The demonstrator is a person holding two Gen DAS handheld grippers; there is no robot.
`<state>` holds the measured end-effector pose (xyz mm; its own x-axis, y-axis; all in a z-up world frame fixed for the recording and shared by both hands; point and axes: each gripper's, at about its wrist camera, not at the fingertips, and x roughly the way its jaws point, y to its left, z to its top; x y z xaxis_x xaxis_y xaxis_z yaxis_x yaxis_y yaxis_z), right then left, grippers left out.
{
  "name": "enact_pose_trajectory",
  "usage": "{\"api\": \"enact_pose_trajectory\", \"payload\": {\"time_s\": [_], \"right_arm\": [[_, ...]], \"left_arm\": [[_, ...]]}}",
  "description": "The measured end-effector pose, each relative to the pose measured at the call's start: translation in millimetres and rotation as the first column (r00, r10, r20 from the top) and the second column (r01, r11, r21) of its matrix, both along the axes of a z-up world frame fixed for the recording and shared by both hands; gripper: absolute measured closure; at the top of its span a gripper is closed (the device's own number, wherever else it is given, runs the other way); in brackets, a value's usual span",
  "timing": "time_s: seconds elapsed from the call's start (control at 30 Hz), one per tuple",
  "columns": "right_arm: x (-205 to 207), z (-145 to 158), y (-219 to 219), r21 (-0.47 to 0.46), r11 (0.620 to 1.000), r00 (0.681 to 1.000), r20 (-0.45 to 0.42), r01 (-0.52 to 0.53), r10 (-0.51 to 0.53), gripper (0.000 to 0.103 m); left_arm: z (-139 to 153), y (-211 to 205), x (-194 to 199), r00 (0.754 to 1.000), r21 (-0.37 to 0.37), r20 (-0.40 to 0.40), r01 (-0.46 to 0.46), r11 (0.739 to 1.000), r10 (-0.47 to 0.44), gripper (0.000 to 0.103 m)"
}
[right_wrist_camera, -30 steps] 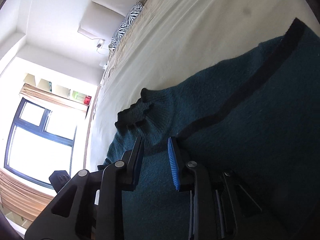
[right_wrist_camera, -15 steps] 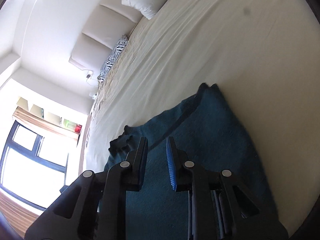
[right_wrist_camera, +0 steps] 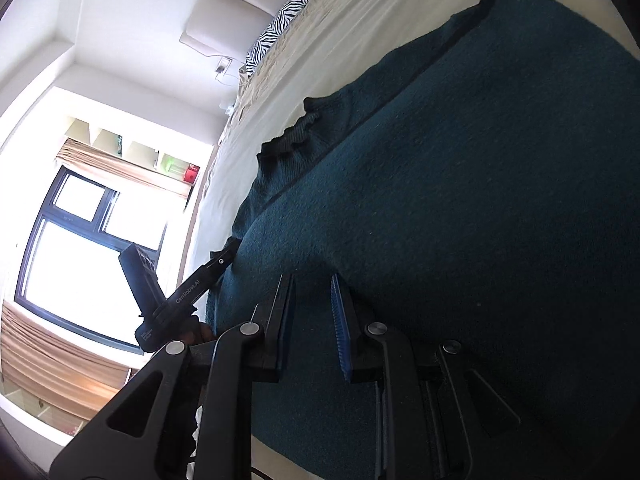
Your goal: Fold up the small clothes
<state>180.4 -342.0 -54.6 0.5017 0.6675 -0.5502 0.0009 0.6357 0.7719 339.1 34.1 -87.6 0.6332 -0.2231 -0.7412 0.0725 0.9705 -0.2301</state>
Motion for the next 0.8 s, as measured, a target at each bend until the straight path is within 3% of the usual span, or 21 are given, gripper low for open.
{"api": "enact_pose_trajectory", "payload": {"time_s": [0.1, 0.23, 0.33, 0.4, 0.5, 0.57, 0.7, 0.8], "right_arm": [[-7, 0, -46, -0.012, 0.991, 0.991, 0.001, 0.131, -0.131, 0.089], [-33, 19, -82, -0.048, 0.959, 0.960, 0.010, 0.280, -0.280, 0.084], [-44, 33, -58, 0.038, 0.983, 0.982, 0.040, 0.182, -0.183, 0.083], [-49, 40, -20, 0.057, 0.996, 0.995, 0.062, 0.071, -0.075, 0.083], [-48, 31, 29, 0.071, 0.996, 0.998, 0.045, -0.052, 0.049, 0.083], [-46, 14, 49, 0.068, 0.993, 0.995, -0.006, -0.098, 0.098, 0.083], [-44, -15, 40, 0.047, 0.996, 0.994, -0.067, -0.077, 0.080, 0.084], [-47, -23, -2, 0.119, 0.991, 0.996, -0.075, 0.060, -0.051, 0.085]], "left_arm": [[9, -2, -15, 0.999, -0.003, -0.010, -0.032, 0.999, 0.032, 0.044], [35, -14, -63, 0.999, -0.066, 0.033, -0.006, 0.998, 0.008, 0.042], [45, -33, -100, 0.998, -0.115, 0.053, 0.034, 0.993, -0.028, 0.032], [39, -49, -115, 0.997, -0.092, 0.037, 0.065, 0.994, -0.062, 0.029], [10, -54, -122, 0.997, -0.068, -0.052, 0.048, 0.997, -0.052, 0.029], [-1, -42, -128, 0.998, -0.089, -0.062, 0.023, 0.996, -0.029, 0.035], [1, -28, -141, 0.998, -0.075, -0.060, 0.033, 0.997, -0.037, 0.037], [1, -18, -147, 0.998, -0.073, -0.059, 0.034, 0.997, -0.038, 0.037]]}}
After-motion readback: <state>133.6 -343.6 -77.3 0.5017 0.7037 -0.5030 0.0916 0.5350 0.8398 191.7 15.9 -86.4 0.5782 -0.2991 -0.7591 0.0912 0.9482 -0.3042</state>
